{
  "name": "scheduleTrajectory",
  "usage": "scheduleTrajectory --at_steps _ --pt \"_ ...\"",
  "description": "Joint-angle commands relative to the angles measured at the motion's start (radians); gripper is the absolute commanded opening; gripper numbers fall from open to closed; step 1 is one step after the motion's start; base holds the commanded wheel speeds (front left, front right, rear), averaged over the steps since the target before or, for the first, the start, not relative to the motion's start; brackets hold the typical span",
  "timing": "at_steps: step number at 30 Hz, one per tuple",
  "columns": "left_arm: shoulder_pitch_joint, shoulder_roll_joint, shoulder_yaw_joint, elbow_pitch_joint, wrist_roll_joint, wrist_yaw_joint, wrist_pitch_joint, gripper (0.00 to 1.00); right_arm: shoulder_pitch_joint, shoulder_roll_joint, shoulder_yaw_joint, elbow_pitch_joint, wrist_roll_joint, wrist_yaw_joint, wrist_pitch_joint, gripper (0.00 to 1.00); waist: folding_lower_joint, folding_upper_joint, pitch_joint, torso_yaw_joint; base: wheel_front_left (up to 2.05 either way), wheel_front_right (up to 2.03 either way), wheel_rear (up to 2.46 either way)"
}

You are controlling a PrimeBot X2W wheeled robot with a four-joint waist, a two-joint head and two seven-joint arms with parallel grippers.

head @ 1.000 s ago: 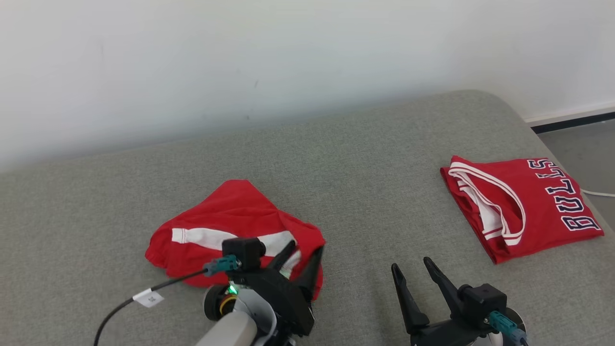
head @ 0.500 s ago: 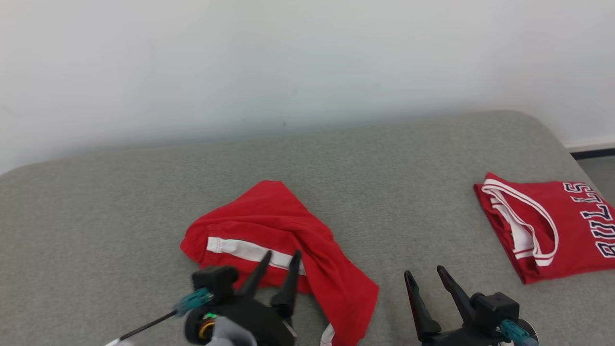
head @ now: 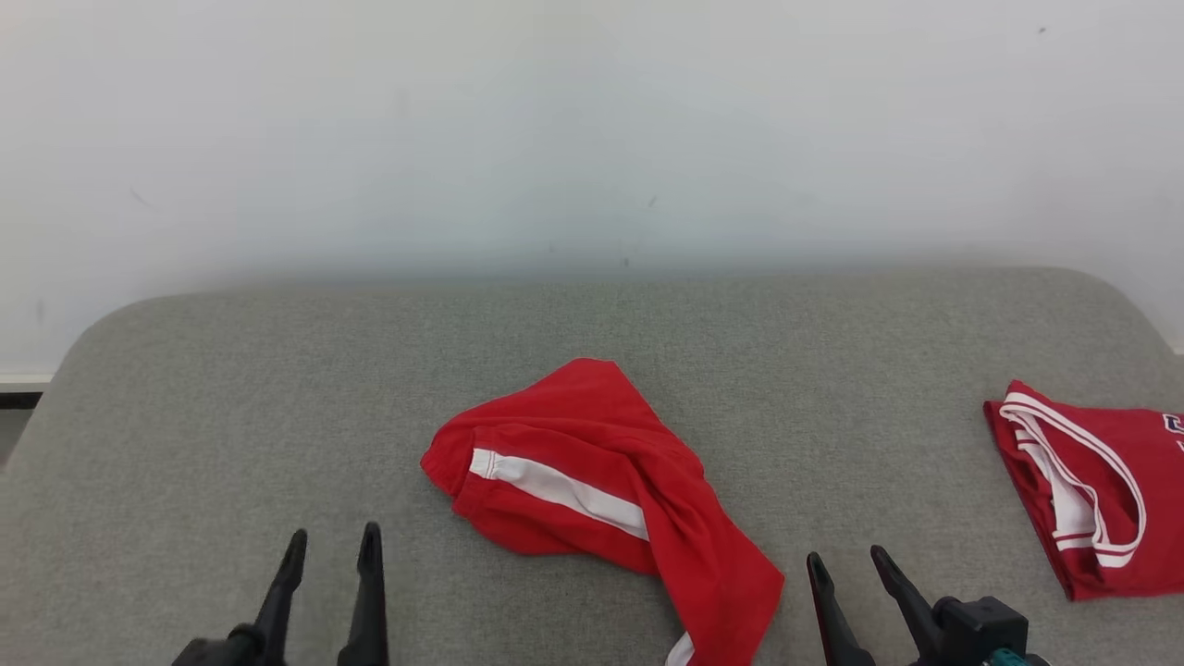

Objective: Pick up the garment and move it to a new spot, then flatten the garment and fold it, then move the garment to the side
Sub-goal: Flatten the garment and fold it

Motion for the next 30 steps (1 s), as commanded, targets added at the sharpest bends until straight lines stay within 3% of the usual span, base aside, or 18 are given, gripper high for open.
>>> scheduleTrajectory --at_steps 1,8,13,30 --pt "0.041 0.000 0.026 -0.020 0.039 -0.007 -0.003 1.00 0.017 0.001 -0.005 -0.005 -0.005 -0.003 0.000 1.00 0.0001 0.0000 -0.014 0.018 0.00 0.00 0.00" --pt "0.184 0.006 0.142 -0.055 0.173 -0.053 -0.003 1.00 0.057 0.001 -0.002 -0.012 -0.012 -0.003 0.016 1.00 0.0001 0.0000 -0.025 0.032 0.00 0.00 0.00" --pt "0.236 -0.029 0.192 -0.065 0.215 -0.084 -0.003 1.00 0.071 0.000 0.031 -0.002 -0.016 -0.003 0.044 1.00 0.0001 0.0000 -0.021 0.041 0.00 0.00 0.00" --pt "0.201 -0.120 0.277 -0.032 0.276 -0.176 -0.003 1.00 0.013 0.000 0.159 0.120 -0.006 -0.003 0.132 1.00 0.0001 0.0000 0.004 0.115 0.00 0.00 0.00"
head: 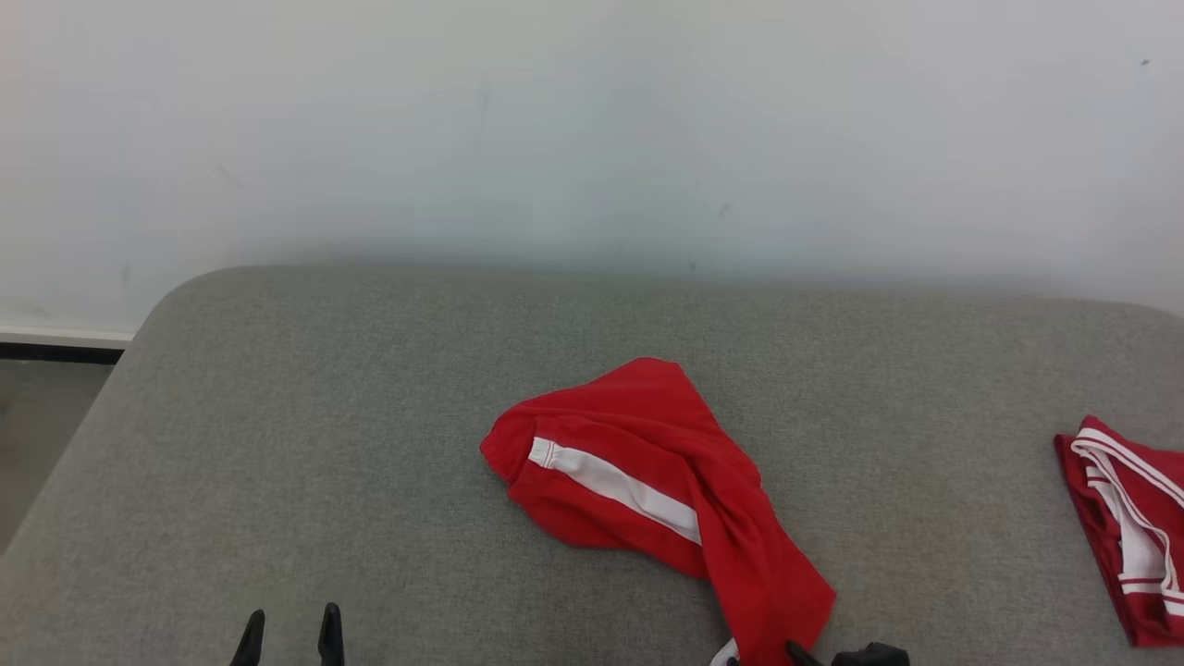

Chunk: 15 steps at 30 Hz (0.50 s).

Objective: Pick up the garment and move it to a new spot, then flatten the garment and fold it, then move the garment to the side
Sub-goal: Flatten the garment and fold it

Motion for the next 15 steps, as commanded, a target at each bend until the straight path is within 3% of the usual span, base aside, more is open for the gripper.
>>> scheduleTrajectory --at_steps 1,6,8,9,15 --pt "-0.012 -0.006 0.004 0.006 0.013 -0.005 -0.003 1.00 -0.021 -0.001 0.006 0.020 -0.006 -0.003 0.005 1.00 0.0000 0.0000 0.012 0.017 0.00 0.00 0.00" --pt "-0.020 -0.018 0.010 0.020 0.017 -0.017 -0.003 1.00 -0.045 -0.001 -0.007 0.066 -0.021 -0.003 -0.002 1.00 0.0000 0.0000 0.021 0.042 0.00 0.00 0.00" --pt "-0.021 -0.021 0.014 0.022 0.018 -0.018 -0.003 1.00 -0.054 -0.001 -0.023 0.070 -0.024 -0.003 -0.014 0.40 0.0000 0.0000 0.023 0.049 0.00 0.00 0.00" --pt "-0.021 -0.022 0.016 0.024 0.019 -0.020 -0.003 1.00 -0.056 -0.001 -0.028 0.069 -0.023 -0.003 -0.021 0.00 0.0000 0.0000 0.023 0.051 0.00 0.00 0.00" --pt "-0.014 -0.030 0.033 0.024 0.027 -0.026 -0.003 1.00 -0.055 -0.001 -0.081 0.043 0.006 -0.003 -0.060 0.00 0.0000 0.0000 0.022 0.050 0.00 0.00 0.00"
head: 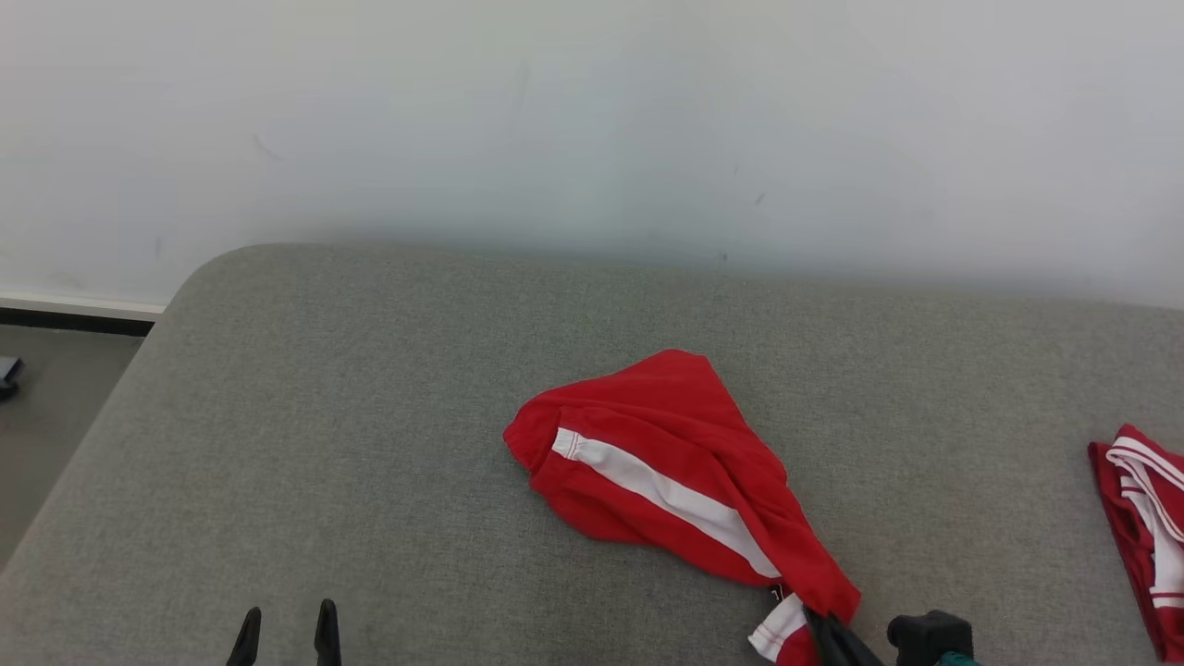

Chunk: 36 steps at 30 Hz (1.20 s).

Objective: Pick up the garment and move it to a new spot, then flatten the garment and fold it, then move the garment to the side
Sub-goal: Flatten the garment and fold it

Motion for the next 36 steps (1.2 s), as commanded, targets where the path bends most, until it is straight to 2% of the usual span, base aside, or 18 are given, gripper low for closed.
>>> scheduleTrajectory --at_steps 1,8,15,16,17,18,21,27,30,36 --pt "0.000 -0.003 0.005 0.000 0.006 -0.002 -0.003 1.00 -0.013 -0.001 -0.012 -0.007 0.007 -0.003 -0.007 0.00 -0.0001 0.0000 0.000 -0.004 0.00 0.00 0.00" --pt "-0.009 -0.012 0.002 0.002 0.011 -0.007 -0.003 1.00 -0.080 0.000 -0.161 -0.016 0.033 -0.003 0.027 0.00 -0.0001 0.0000 0.012 -0.022 0.00 0.00 0.00" --pt "-0.033 -0.015 -0.018 0.006 0.016 -0.012 -0.003 1.00 -0.241 0.000 -0.312 0.092 -0.045 -0.003 0.123 0.00 -0.0001 0.0000 0.042 -0.011 0.00 0.00 0.00" --pt "-0.035 -0.015 -0.021 0.007 0.016 -0.010 -0.003 1.00 -0.265 0.000 -0.330 0.117 -0.053 -0.003 0.134 0.36 -0.0001 0.0000 0.048 -0.007 0.00 0.00 0.00" --pt "-0.039 -0.015 -0.025 0.009 0.018 -0.010 -0.003 1.00 -0.289 -0.001 -0.348 0.141 -0.069 -0.003 0.143 0.58 -0.0001 0.0000 0.055 -0.004 0.00 0.00 0.00" --pt "-0.046 -0.016 -0.028 0.010 0.019 -0.010 -0.003 1.00 -0.311 0.000 -0.361 0.165 -0.083 -0.003 0.150 1.00 -0.0001 0.0000 0.060 0.000 0.00 0.00 0.00" --pt "-0.057 -0.017 -0.038 0.014 0.019 -0.011 -0.003 1.00 -0.382 -0.001 -0.401 0.226 -0.173 -0.003 0.138 1.00 -0.0001 0.0000 0.076 0.009 0.00 0.00 0.00" --pt "-0.069 -0.014 -0.047 0.022 0.017 -0.011 -0.003 1.00 -0.438 -0.021 -0.441 0.259 -0.295 -0.003 0.095 1.00 -0.0001 0.0000 0.071 0.004 0.00 0.00 0.00" --pt "-0.060 -0.011 -0.048 0.024 0.016 -0.011 -0.003 1.00 -0.442 -0.024 -0.447 0.265 -0.318 -0.003 0.058 1.00 -0.0001 0.0000 0.054 -0.004 0.00 0.00 0.00" --pt "-0.034 -0.010 -0.038 0.020 0.010 -0.012 -0.003 1.00 -0.389 -0.018 -0.435 0.245 -0.280 -0.003 -0.039 1.00 -0.0001 0.0000 0.022 -0.034 0.00 0.00 0.00"
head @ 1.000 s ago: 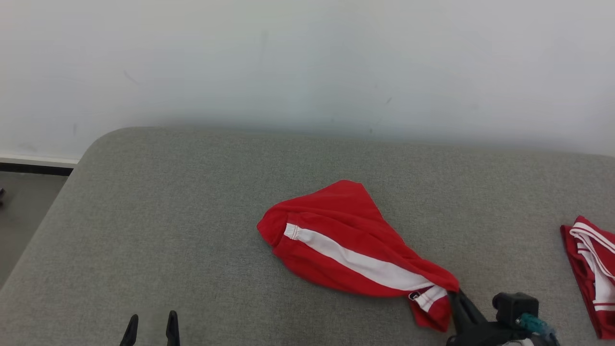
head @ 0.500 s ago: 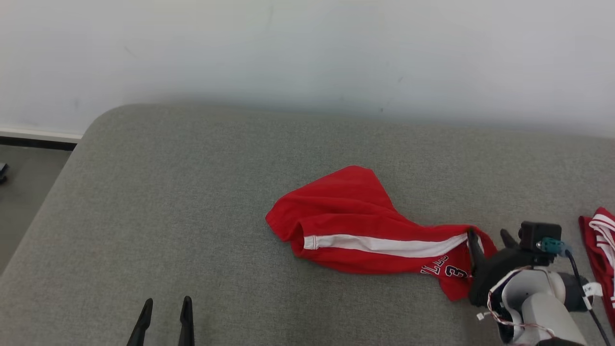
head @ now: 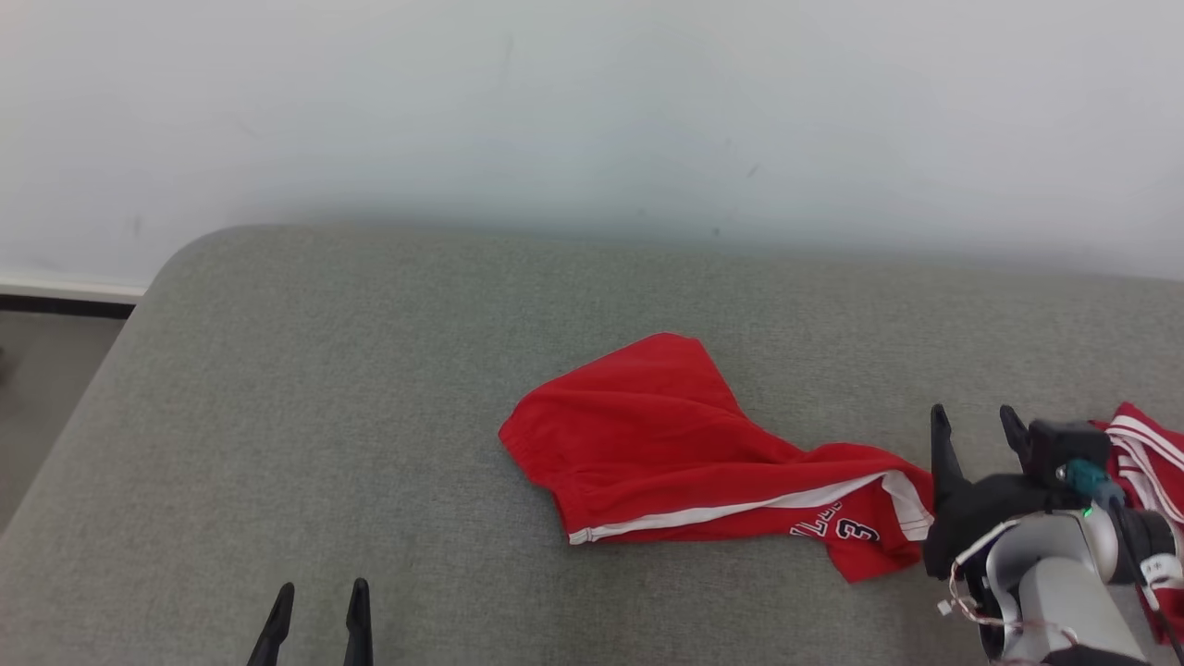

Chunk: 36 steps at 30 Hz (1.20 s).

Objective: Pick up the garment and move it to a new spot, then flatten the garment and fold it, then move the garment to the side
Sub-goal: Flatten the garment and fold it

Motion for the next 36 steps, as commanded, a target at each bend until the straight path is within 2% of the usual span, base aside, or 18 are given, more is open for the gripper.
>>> scheduleTrajectory --at_steps 1,7,19,26,36 --pt "0.016 0.001 0.005 -0.004 -0.001 -0.002 -0.003 1.00 0.033 0.002 0.006 -0.013 0.013 -0.003 -0.019 1.00 -0.0001 0.0000 -0.016 -0.020 0.00 0.00 0.00" --pt "0.028 -0.002 0.018 -0.008 -0.002 -0.002 -0.003 1.00 0.144 0.008 0.041 -0.103 0.054 -0.003 -0.066 1.00 -0.0001 0.0000 -0.031 -0.050 0.00 0.00 0.00" --pt "0.043 -0.008 0.032 0.001 -0.004 -0.002 -0.003 1.00 0.421 0.017 0.155 -0.394 0.093 -0.003 -0.123 1.00 -0.0001 0.0000 -0.056 -0.096 0.00 0.00 0.00" --pt "0.051 -0.009 0.021 0.023 -0.001 -0.002 -0.003 1.00 0.518 0.018 0.184 -0.435 0.112 -0.003 -0.107 1.00 -0.0001 0.0000 -0.069 -0.106 0.00 0.00 0.00" --pt "0.060 -0.011 0.025 0.038 -0.005 -0.002 -0.003 1.00 0.547 0.018 0.211 -0.455 0.125 -0.003 -0.097 1.00 -0.0001 0.0000 -0.076 -0.116 0.00 0.00 0.00"
